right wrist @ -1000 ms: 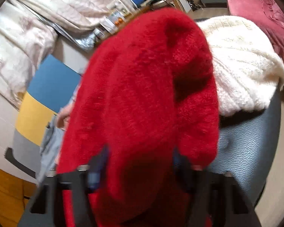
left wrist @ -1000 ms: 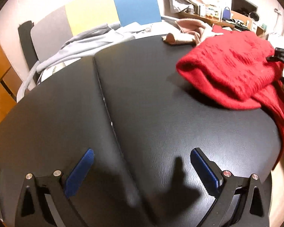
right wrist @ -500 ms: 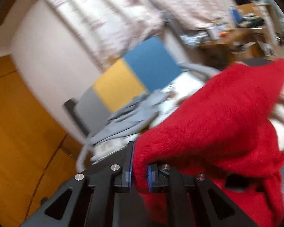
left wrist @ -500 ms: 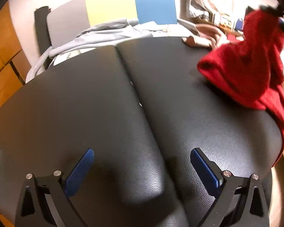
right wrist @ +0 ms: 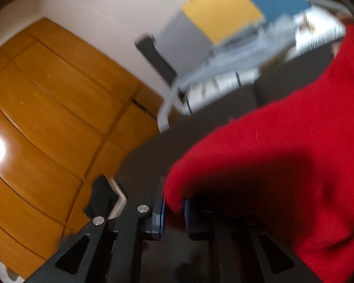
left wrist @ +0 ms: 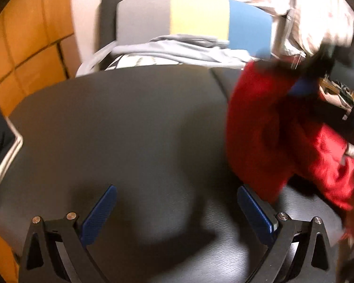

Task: Fold clothes
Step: 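Lay the red sweater onto the black seat and open the right gripper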

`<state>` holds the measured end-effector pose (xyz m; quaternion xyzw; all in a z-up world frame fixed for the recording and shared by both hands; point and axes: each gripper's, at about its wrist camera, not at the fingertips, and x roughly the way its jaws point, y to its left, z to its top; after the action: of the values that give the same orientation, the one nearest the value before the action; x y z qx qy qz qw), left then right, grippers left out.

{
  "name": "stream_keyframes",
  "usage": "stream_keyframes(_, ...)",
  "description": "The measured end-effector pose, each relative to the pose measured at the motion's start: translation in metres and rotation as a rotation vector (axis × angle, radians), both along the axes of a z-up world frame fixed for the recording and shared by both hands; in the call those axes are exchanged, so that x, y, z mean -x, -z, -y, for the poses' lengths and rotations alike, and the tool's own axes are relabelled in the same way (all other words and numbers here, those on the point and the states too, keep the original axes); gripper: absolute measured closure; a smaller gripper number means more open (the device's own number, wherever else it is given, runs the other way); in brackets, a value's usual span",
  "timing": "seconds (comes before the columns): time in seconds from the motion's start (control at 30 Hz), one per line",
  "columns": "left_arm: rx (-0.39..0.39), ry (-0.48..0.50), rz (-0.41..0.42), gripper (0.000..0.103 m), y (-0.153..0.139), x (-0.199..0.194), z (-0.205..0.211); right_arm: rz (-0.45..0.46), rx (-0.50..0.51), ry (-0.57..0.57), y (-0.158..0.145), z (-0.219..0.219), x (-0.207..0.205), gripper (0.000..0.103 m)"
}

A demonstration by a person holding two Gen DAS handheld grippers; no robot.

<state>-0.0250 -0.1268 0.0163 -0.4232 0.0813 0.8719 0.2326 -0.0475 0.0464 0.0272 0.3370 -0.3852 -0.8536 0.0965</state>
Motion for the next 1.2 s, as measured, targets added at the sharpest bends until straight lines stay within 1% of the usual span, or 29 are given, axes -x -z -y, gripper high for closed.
stream_keyframes(0.03,-0.005,-0.012,0.006,0.000,0.002,0.001,0.005,0.057,-0.029,-0.007,0.012,0.005,0.003,0.076)
stream_keyframes(0.07,-0.009,-0.019,0.013,0.000,0.004,0.003,0.008,0.104,-0.064,-0.010,0.021,0.012,-0.001,0.076)
stream_keyframes(0.1,-0.011,-0.022,0.020,0.000,0.006,0.003,0.010,0.131,-0.089,-0.010,0.027,0.017,-0.009,0.075)
stream_keyframes(0.13,-0.014,-0.025,0.027,0.000,0.007,0.004,0.011,0.141,-0.100,-0.005,0.030,0.018,-0.018,0.072)
stream_keyframes(0.2,-0.021,-0.026,0.042,0.000,0.011,0.005,0.013,0.114,-0.102,0.018,0.027,0.015,-0.047,0.065)
stream_keyframes(0.23,-0.027,-0.023,0.049,0.000,0.012,0.006,0.012,0.097,-0.107,0.033,0.022,0.014,-0.064,0.059)
stream_keyframes(0.27,-0.033,-0.016,0.060,0.000,0.014,0.004,0.010,0.082,-0.116,0.050,0.017,0.013,-0.080,0.056)
stream_keyframes(0.33,-0.046,-0.001,0.082,0.000,0.017,0.002,0.007,0.067,-0.147,0.095,0.006,0.006,-0.118,0.055)
stream_keyframes(0.4,-0.060,0.024,0.103,0.000,0.018,-0.002,-0.001,0.066,-0.187,0.165,-0.003,-0.003,-0.152,0.054)
stream_keyframes(0.5,-0.070,0.070,0.100,0.000,0.015,-0.009,-0.013,0.107,-0.255,0.318,-0.009,-0.018,-0.190,0.053)
stream_keyframes(0.63,-0.066,0.144,0.083,0.000,0.005,-0.014,-0.037,0.182,-0.390,0.479,-0.010,-0.037,-0.219,0.052)
stream_keyframes(0.7,-0.065,0.178,0.059,0.000,-0.002,-0.016,-0.052,0.206,-0.448,0.516,-0.009,-0.046,-0.230,0.052)
stream_keyframes(0.77,-0.063,0.209,0.043,0.000,-0.007,-0.013,-0.068,0.218,-0.490,0.528,-0.011,-0.051,-0.233,0.052)
stream_keyframes(0.8,-0.062,0.224,0.036,0.000,-0.010,-0.012,-0.076,0.224,-0.502,0.523,-0.011,-0.051,-0.231,0.052)
stream_keyframes(0.87,-0.071,0.242,0.046,0.000,-0.011,-0.009,-0.089,0.241,-0.532,0.499,-0.009,-0.048,-0.227,0.052)
stream_keyframes(0.97,-0.070,0.256,0.110,0.000,-0.004,-0.004,-0.109,0.245,-0.585,0.443,-0.007,-0.041,-0.225,0.052)
stream_keyframes(1.03,-0.101,0.245,0.185,0.000,0.002,0.000,-0.121,0.235,-0.607,0.437,-0.005,-0.041,-0.226,0.052)
stream_keyframes(1.07,-0.122,0.238,0.235,0.000,0.005,0.003,-0.125,0.229,-0.611,0.442,-0.005,-0.042,-0.227,0.052)
stream_keyframes(1.13,-0.162,0.212,0.308,0.000,0.007,0.002,-0.128,0.219,-0.605,0.475,-0.008,-0.045,-0.233,0.052)
stream_keyframes(1.2,-0.227,0.176,0.330,0.000,0.006,-0.003,-0.126,0.228,-0.621,0.518,-0.010,-0.051,-0.239,0.052)
